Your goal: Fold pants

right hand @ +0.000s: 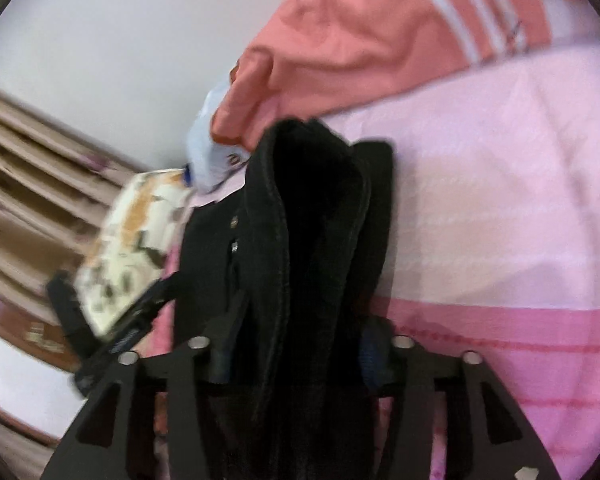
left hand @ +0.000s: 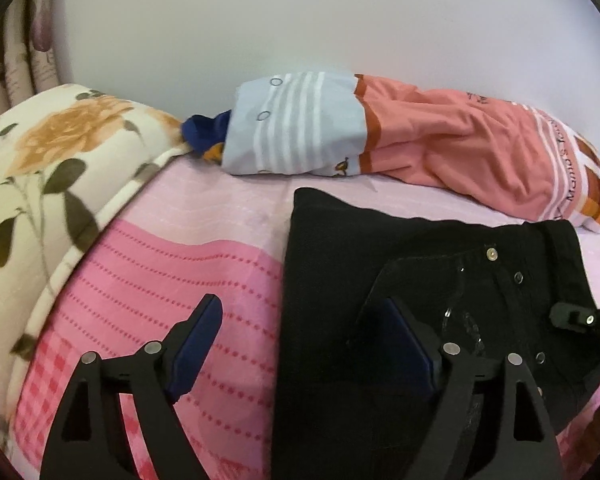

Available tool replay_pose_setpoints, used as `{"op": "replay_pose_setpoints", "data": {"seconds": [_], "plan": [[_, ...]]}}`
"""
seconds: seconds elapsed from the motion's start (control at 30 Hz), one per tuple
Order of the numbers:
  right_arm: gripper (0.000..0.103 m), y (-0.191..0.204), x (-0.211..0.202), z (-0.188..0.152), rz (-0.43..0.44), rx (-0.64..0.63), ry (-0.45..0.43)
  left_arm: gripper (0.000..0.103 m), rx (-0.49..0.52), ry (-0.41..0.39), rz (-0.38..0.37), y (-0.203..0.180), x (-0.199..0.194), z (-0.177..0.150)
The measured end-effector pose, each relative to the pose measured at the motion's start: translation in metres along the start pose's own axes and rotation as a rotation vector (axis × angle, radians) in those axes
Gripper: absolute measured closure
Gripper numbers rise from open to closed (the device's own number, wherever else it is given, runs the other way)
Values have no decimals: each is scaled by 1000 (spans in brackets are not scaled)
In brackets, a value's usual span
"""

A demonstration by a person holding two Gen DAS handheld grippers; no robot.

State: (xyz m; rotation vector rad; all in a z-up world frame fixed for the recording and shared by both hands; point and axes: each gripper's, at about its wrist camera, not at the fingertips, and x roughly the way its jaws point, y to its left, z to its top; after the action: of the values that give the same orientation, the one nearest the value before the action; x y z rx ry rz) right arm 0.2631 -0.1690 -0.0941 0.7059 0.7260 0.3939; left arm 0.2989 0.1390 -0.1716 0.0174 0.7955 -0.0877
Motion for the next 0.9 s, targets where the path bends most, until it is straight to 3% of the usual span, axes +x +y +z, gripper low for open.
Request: {"op": "replay_pose_setpoints", "data": {"seconds": [0.07, 0.1, 0.13, 0.23, 0.43, 0.57, 0.77, 0.9], "plan": [[39, 16, -15, -5, -86, -67, -76, 20, 11, -14, 11, -3, -6, -2], [25, 25, -23, -9, -110, -95, -113, 20, 17, -29, 28, -5, -12, -4], [18, 34, -31, -13, -120, -121, -147, 18, 21, -43, 46, -7, -17, -5], [9, 63, -52, -26, -181, -218, -229, 15, 15, -70, 40, -11, -30, -7], [4, 82, -66, -49, -254, -239, -296, 14, -26, -131, -1, -20, -60, -16], [4, 85, -64, -66, -314, -229, -296, 14, -8, -188, -21, -29, -80, -25], [4, 101, -70, -87, -414, -262, -322, 12, 11, -205, 6, -37, -105, -32], [4, 112, -80, -92, -421, -278, -332, 9, -6, -228, 10, -34, -125, -34]]}}
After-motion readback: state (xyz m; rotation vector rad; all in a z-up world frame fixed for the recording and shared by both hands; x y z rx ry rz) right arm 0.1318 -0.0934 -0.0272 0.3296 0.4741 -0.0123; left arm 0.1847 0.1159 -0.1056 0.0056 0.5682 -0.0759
